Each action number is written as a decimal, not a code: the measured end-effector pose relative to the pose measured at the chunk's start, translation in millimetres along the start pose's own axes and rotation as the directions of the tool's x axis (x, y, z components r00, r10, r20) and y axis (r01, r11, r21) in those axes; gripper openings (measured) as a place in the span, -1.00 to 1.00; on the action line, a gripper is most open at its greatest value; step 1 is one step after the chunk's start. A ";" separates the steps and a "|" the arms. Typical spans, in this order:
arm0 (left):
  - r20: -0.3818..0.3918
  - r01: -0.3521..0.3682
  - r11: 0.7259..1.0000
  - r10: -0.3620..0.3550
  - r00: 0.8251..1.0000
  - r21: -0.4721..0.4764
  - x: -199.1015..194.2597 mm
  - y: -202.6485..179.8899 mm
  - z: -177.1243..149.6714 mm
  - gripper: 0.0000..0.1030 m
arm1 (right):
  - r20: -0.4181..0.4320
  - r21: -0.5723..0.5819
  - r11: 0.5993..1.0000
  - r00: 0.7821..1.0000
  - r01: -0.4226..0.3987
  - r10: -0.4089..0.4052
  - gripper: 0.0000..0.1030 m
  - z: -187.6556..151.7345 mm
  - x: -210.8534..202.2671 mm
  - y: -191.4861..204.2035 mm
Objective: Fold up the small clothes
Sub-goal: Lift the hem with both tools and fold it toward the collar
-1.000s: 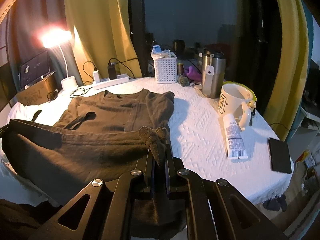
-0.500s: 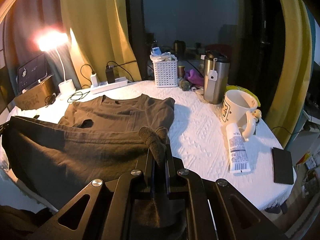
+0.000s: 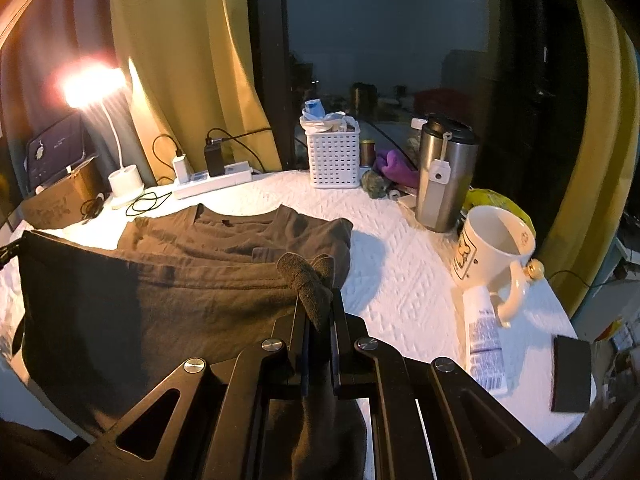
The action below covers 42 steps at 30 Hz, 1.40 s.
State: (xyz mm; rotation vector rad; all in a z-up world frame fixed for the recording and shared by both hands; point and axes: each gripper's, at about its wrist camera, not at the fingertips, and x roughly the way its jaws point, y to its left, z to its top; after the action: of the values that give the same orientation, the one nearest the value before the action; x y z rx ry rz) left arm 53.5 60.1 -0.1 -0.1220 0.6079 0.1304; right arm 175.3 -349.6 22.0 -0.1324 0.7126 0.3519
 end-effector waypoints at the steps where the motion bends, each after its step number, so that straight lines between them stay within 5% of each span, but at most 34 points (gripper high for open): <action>1: -0.007 0.002 1.000 -0.002 1.000 -0.003 4.2 0.5 0.7 -0.93 | -0.003 -0.002 1.000 1.000 -0.001 0.001 -0.86 1.7 3.2 0.2; 42: -0.048 -0.050 0.999 0.049 0.998 -0.011 100.9 26.9 62.5 -0.93 | -0.051 -0.055 0.998 0.999 -0.008 0.006 -0.86 84.2 130.5 -6.0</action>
State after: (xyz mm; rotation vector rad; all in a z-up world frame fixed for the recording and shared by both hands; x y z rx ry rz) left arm 166.4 104.7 -9.3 -0.1218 0.6580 0.1794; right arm 320.8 -300.0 -0.8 -0.1922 0.7540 0.3763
